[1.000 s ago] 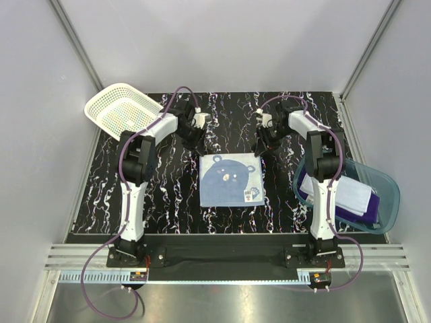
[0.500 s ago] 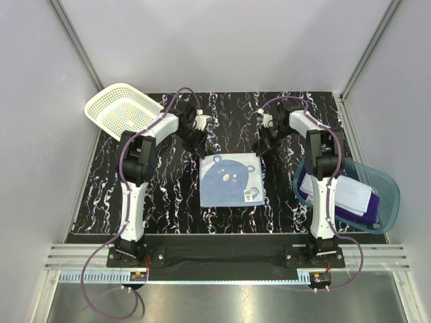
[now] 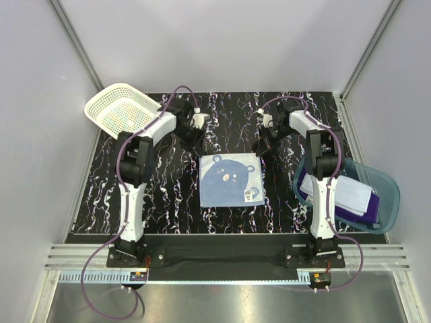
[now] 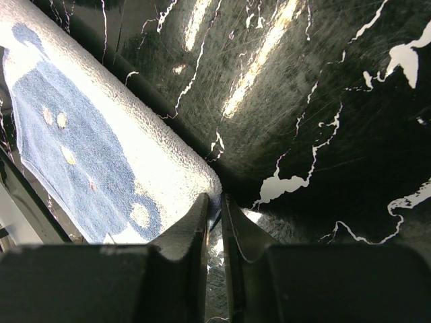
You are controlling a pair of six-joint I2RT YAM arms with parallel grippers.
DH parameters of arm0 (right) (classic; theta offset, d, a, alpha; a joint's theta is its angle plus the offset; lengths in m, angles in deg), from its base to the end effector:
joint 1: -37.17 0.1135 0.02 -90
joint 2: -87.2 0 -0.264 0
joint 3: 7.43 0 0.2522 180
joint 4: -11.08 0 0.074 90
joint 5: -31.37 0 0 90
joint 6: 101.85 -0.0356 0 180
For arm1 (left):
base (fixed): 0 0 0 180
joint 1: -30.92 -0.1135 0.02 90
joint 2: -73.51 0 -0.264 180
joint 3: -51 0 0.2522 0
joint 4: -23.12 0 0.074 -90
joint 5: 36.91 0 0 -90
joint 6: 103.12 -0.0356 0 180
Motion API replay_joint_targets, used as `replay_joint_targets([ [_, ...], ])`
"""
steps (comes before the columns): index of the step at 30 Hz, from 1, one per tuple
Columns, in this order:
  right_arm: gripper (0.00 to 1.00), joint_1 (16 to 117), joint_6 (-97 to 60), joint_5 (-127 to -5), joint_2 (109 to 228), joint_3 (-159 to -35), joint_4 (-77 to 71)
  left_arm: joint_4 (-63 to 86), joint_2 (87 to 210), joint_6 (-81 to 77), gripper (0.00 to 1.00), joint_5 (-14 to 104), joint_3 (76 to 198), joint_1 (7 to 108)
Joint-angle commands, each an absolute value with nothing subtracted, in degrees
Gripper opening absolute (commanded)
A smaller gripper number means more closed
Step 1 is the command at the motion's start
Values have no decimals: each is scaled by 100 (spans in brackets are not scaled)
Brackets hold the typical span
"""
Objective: Fold and stack the towels
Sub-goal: Fold the towel
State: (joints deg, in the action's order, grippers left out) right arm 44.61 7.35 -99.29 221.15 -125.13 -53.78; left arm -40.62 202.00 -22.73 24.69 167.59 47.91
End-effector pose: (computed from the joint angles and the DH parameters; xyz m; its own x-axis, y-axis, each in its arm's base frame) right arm 0.4541 0.0827 0.1332 -0.8600 -0.3639 -0.3576 -0.5092 0.6560 0.5571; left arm 0.4323 -0.1498 0.1661 -0.8517 0.4138 -0.3215 0.5193 0.7482 -0.4129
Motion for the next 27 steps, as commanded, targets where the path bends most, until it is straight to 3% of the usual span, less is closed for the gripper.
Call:
replay_joint_targets([
  [1,18,4446,775,-10029,22176,-12666,-5410,-4065,19472,-2376,39,2532,16690,4972],
  [14,18,4446,783,-10090,22132,-12657,-5428,-3582,19805,-1998,29,2953,16153,5175],
  [21,18,4438,801,-10082,22159,-12657,-5445,-3642,20061,-1945,29,3033,16478,5104],
  [27,18,4446,810,-10108,22194,-12666,-5445,-3696,19630,-2085,37,3130,16776,5017],
])
